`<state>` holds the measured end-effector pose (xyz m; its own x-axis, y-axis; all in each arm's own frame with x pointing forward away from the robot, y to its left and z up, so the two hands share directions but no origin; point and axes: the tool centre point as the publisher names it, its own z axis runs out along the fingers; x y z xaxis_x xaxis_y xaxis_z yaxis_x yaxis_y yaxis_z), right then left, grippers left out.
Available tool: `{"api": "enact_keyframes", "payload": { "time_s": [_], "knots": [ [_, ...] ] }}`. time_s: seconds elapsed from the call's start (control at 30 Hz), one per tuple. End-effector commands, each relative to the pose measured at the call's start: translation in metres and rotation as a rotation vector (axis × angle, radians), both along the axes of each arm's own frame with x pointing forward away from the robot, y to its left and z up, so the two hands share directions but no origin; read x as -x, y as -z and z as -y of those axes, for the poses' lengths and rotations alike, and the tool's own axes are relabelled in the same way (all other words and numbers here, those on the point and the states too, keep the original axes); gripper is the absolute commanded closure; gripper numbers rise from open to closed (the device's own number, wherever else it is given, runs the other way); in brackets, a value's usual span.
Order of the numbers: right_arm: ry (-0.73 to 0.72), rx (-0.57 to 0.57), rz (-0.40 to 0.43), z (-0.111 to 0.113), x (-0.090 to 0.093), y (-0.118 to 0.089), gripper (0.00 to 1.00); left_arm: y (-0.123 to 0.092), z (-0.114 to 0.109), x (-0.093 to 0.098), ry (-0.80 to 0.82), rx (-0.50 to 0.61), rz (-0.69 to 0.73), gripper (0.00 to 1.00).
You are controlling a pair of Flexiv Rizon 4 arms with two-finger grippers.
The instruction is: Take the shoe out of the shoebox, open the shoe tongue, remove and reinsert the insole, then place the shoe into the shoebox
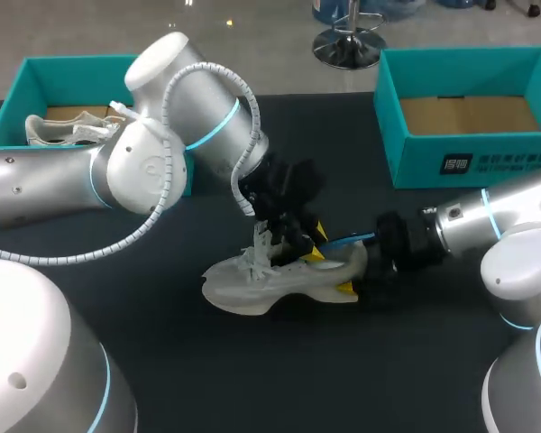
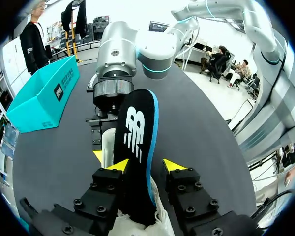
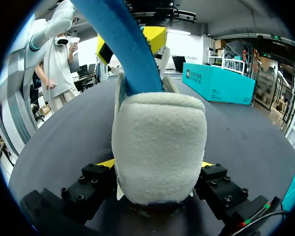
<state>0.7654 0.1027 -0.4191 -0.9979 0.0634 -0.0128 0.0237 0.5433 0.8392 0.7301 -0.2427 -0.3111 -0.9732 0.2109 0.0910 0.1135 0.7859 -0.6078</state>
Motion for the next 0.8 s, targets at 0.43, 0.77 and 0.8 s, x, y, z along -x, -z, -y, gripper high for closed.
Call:
{"api": "enact_keyframes", "payload": {
  "time_s": [0.43,0.77,0.8],
  "knots": [
    [0.002,0.004,0.001,-0.002,0.000,0.001,1.00,0.013,0.000,-0.006,-0.139,-0.023,0.141,0.78],
    [0.002,0.004,0.001,-0.002,0.000,0.001,1.00,0.012,-0.003,-0.006,-0.143,-0.028,0.139,1.00],
    [0.002,0.004,0.001,-0.002,0.000,0.001,1.00,0.010,-0.003,-0.005,-0.143,-0.023,0.138,1.00]
  ]
}}
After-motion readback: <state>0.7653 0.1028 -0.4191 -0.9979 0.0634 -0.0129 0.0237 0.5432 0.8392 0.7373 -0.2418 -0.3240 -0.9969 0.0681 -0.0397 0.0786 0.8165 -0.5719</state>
